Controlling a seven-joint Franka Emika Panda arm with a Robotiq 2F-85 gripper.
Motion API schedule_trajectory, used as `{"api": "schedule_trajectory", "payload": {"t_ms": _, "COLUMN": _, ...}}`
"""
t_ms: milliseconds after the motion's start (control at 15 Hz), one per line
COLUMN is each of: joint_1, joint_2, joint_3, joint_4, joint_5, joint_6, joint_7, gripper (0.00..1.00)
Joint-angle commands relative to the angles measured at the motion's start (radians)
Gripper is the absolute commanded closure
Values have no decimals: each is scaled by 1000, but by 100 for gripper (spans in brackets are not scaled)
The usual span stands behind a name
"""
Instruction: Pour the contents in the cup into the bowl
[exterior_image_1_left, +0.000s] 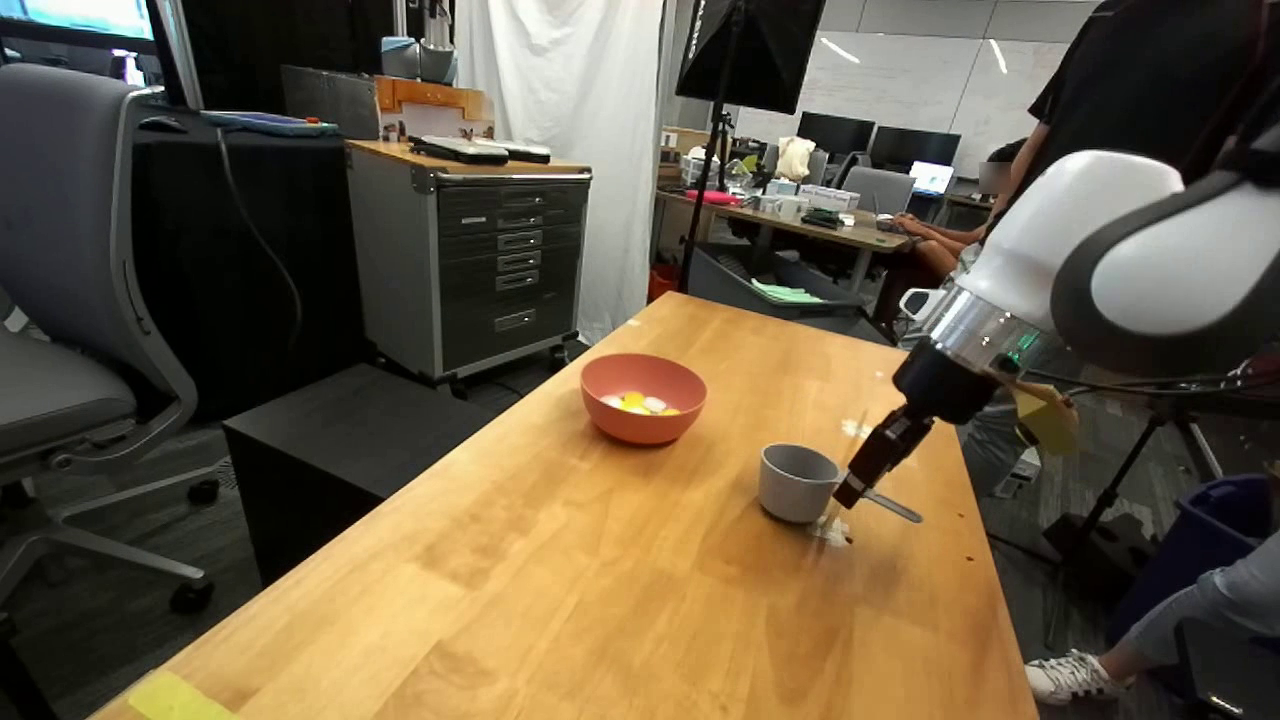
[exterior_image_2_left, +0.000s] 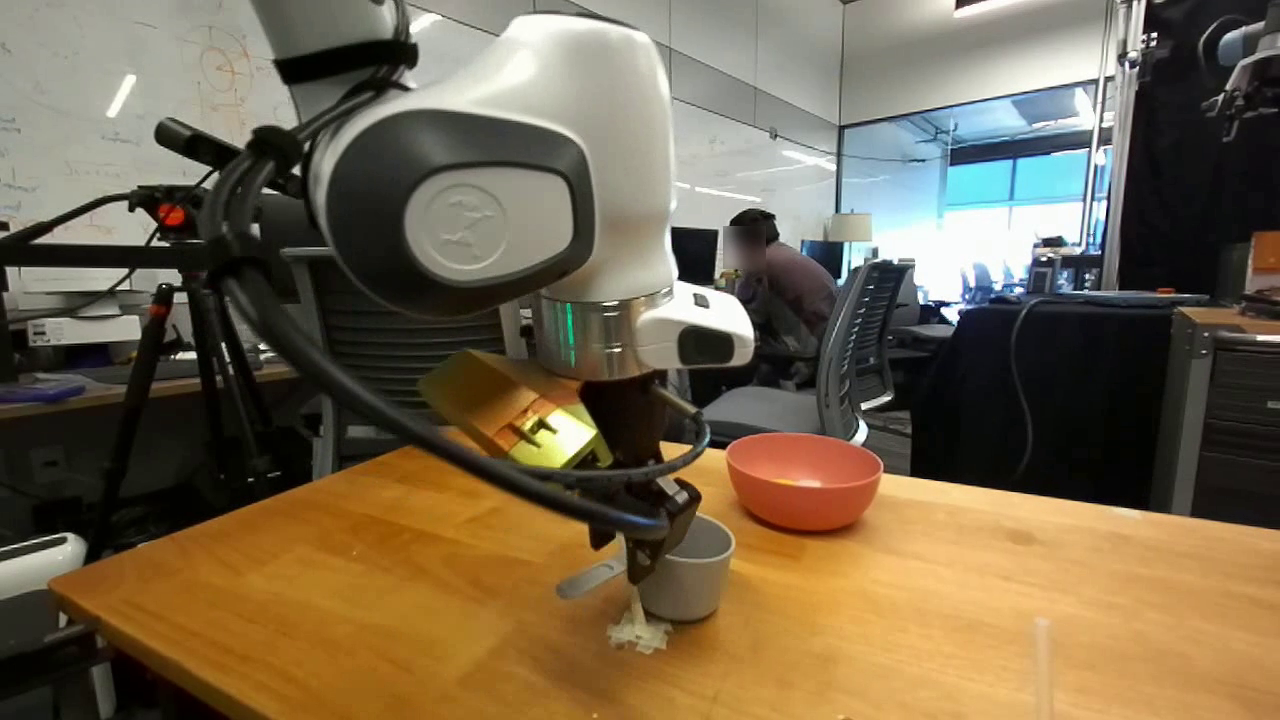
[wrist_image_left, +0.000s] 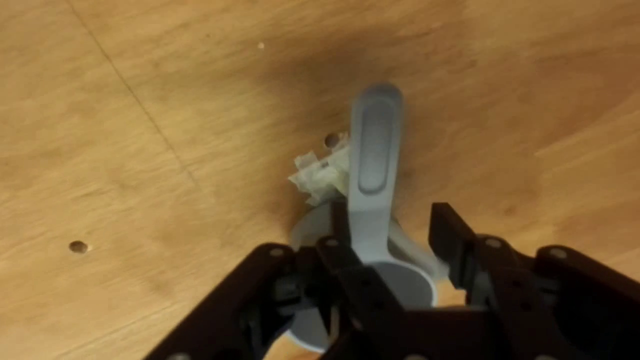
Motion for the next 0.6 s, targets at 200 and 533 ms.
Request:
{"api": "schedule_trajectory", "payload": {"t_ms": 200, "joint_1": -319, "joint_2": -84, "joint_3": 293, "joint_4": 141, "joint_5": 319, "joint_6": -339, "joint_7": -269, "gripper": 1}}
{"api": "schedule_trajectory", "payload": {"t_ms": 533, "joint_1": -285, "joint_2": -244, "joint_3": 243, "joint_4": 163, "joint_5": 510, "joint_6": -402, "joint_7": -403, "gripper": 0}}
